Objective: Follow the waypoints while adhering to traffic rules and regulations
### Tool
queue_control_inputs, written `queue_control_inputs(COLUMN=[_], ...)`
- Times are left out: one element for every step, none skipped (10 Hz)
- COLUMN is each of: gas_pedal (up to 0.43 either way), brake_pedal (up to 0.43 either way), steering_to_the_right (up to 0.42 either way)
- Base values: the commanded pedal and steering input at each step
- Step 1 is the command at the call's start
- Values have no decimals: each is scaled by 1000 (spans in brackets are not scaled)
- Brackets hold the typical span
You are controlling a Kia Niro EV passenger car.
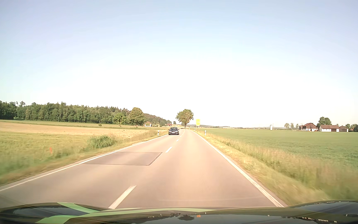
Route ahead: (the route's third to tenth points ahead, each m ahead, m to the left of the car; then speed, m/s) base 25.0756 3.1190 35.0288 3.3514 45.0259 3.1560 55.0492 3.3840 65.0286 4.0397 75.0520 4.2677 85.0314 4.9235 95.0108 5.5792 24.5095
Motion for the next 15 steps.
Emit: queue_control_inputs(gas_pedal=[189,197,189,157,138,138,130,130,118,110,110,118,130,157,157], brake_pedal=[0,0,0,0,0,0,0,0,0,0,0,0,0,0,0], steering_to_the_right=[-4,-4,-4,-4,-4,-4,-4,-4,-4,-4,-4,-4,-4,-4,-4])
